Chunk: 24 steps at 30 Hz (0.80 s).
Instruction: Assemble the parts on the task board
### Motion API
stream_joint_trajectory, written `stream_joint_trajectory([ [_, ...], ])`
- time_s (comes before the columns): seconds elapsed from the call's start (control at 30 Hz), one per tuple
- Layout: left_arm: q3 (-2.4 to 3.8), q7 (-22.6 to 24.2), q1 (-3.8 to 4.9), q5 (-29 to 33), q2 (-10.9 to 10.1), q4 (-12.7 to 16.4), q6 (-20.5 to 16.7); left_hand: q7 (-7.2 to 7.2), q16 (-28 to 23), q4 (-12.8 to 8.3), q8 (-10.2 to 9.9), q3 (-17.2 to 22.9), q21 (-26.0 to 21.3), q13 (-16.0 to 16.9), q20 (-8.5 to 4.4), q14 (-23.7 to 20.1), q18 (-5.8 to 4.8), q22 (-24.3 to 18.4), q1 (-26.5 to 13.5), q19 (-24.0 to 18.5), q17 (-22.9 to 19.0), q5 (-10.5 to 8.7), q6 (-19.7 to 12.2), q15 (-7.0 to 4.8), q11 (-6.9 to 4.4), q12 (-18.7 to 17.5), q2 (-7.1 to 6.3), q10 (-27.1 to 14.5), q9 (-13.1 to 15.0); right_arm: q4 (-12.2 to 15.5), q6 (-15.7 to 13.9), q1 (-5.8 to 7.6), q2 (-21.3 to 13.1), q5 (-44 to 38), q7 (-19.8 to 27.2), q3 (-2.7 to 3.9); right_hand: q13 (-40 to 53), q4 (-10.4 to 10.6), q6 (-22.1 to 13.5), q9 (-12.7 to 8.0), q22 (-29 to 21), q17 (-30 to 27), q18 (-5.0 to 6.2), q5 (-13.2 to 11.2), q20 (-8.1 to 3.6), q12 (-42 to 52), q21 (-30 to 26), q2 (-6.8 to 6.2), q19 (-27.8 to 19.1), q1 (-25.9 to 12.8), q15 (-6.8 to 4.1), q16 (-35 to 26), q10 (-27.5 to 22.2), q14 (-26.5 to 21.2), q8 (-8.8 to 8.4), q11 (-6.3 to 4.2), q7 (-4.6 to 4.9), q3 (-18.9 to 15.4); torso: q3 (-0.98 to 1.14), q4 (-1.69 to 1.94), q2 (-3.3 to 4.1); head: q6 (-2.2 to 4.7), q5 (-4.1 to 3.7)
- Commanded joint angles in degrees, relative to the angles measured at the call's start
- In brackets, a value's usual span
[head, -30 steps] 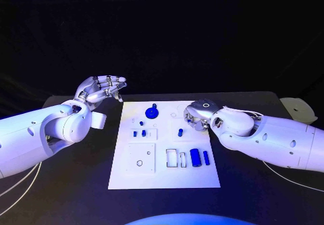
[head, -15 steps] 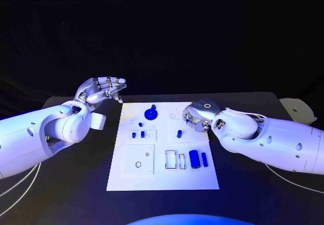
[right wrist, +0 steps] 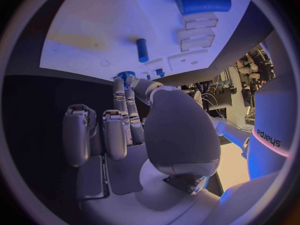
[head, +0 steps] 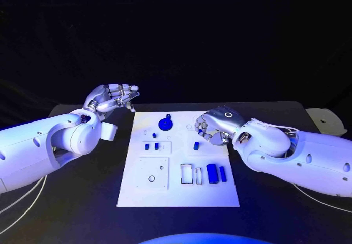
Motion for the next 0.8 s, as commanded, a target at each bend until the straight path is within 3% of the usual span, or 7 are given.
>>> stream_joint_trajectory([
  [0.03, 0.05, 0.3, 0.03, 0.3, 0.3, 0.0, 0.9, 1.17, -0.4, -0.3, 0.3, 0.1, -0.3, 0.1, 0.01, -0.5, 0.31, -0.1, 0.1, -0.4, -0.1, -0.04, -0.3, 0.06, 0.06, 0.2, -0.31, -0.5, -0.1, 1.9, -3.0, -0.44, 0.5, 1.2, 0.5, 0.03, 0.0, 0.0, 0.3, 0.1, 9.4, 1.6, -0.58, 0.4, -0.39, -0.2, 0.2, 0.11, 2.1, -0.5, -0.29, 0.1, 0.4, 3.3, 0.13, -0.30, 0.10, -0.3, -0.03, 0.11, -0.04, 0.10, 0.75],
  [0.1, 0.05, 0.3, 0.03, 0.3, 0.4, 0.0, 0.9, 1.17, -0.4, -0.3, 0.3, 0.1, -0.3, 0.1, 0.01, -0.5, 0.31, -0.1, 0.1, -0.4, -0.1, -0.04, -0.3, 0.06, 0.06, 0.2, -0.31, -0.5, -0.1, 2.7, -3.3, -0.78, 1.1, 1.5, 0.8, 0.04, 0.0, 0.0, 0.3, 0.1, 9.5, 1.5, -0.61, 0.4, -0.40, -0.2, 0.3, 0.11, 2.1, -0.5, -0.30, 0.1, 0.4, 3.3, 0.14, -0.31, 0.10, -0.3, -0.05, 0.12, -0.06, 0.18, 1.22],
  [0.33, 0.05, 0.3, 0.03, 0.3, 1.2, -0.1, 1.0, 1.19, -0.4, -0.4, 0.4, 0.1, -0.3, 0.1, 0.03, -0.5, 0.31, -0.1, 0.1, -0.4, -0.1, -0.04, -0.4, 0.08, 0.08, 0.3, -0.27, -0.6, -0.1, 3.2, -3.7, -2.88, 4.9, 2.0, 1.9, 0.00, 0.0, -0.1, 0.3, 0.2, 9.5, 1.5, -0.60, 0.5, -0.41, -0.2, 0.3, 0.11, 2.1, -0.5, -0.32, 0.1, 0.5, 3.3, 0.14, -0.31, 0.11, -0.3, -0.18, 0.13, -0.04, -0.03, 3.93],
  [0.4, 0.04, 0.3, 0.03, 0.3, 1.5, -0.1, 1.0, 1.19, -0.4, -0.4, 0.4, 0.1, -0.3, 0.1, 0.03, -0.5, 0.31, -0.1, 0.1, -0.4, -0.1, -0.04, -0.4, 0.08, 0.08, 0.3, -0.27, -0.6, -0.1, 2.7, -3.7, -3.96, 6.3, 2.1, 2.3, -0.05, 0.0, -0.1, 0.3, 0.2, 9.5, 1.5, -0.60, 0.5, -0.41, -0.2, 0.3, 0.11, 2.1, -0.5, -0.32, 0.1, 0.5, 3.3, 0.14, -0.31, 0.11, -0.3, -0.14, 0.10, 0.02, -0.39, 5.29],
  [0.5, 0.04, 0.3, 0.03, 0.3, 1.8, -0.1, 1.0, 1.19, -0.4, -0.4, 0.4, 0.1, -0.3, 0.1, 0.03, -0.5, 0.31, -0.1, 0.1, -0.4, -0.1, -0.04, -0.4, 0.08, 0.08, 0.3, -0.27, -0.6, -0.1, 2.0, -3.7, -5.11, 7.7, 2.1, 2.7, -0.11, 0.0, -0.1, 0.2, 0.2, 9.5, 1.4, -0.60, 0.6, -0.42, -0.3, 0.3, 0.13, 2.1, -0.5, -0.32, 0.1, 0.5, 3.3, 0.14, -0.31, 0.12, -0.2, -0.18, 0.19, 0.05, -0.82, 6.34],
  [0.6, 0.04, 0.2, 0.04, 0.3, 2.0, -0.1, 1.0, 1.19, -0.4, -0.4, 0.4, 0.1, -0.3, 0.1, 0.03, -0.5, 0.31, -0.1, 0.1, -0.4, -0.1, -0.04, -0.4, 0.08, 0.08, 0.3, -0.27, -0.6, -0.1, 1.2, -3.7, -6.21, 9.0, 2.1, 3.1, -0.22, 0.0, -0.1, 0.2, 0.2, 9.5, 1.5, -0.58, 0.7, -0.43, -0.3, 0.2, 0.14, 2.1, -0.5, -0.33, 0.1, 0.5, 3.3, 0.14, -0.31, 0.13, -0.2, -0.17, 0.15, 0.06, -1.41, 7.91],
  [0.8, 0.04, 0.2, 0.05, 0.3, 2.5, -0.1, 1.1, 1.20, -0.4, -0.4, 0.4, 0.1, -0.3, 0.1, 0.04, -0.5, 0.31, -0.1, 0.1, -0.4, -0.1, -0.04, -0.4, 0.09, 0.09, 0.4, -0.25, -0.6, -0.1, -0.4, -3.5, -8.07, 11.2, 2.2, 3.5, -0.38, 0.0, -0.1, 0.2, 0.2, 9.5, 1.4, -0.59, 0.8, -0.44, -0.3, 0.2, 0.14, 2.1, -0.5, -0.33, 0.1, 0.5, 3.3, 0.14, -0.30, 0.15, -0.2, -0.16, 0.10, 0.13, -1.79, 9.00],
])
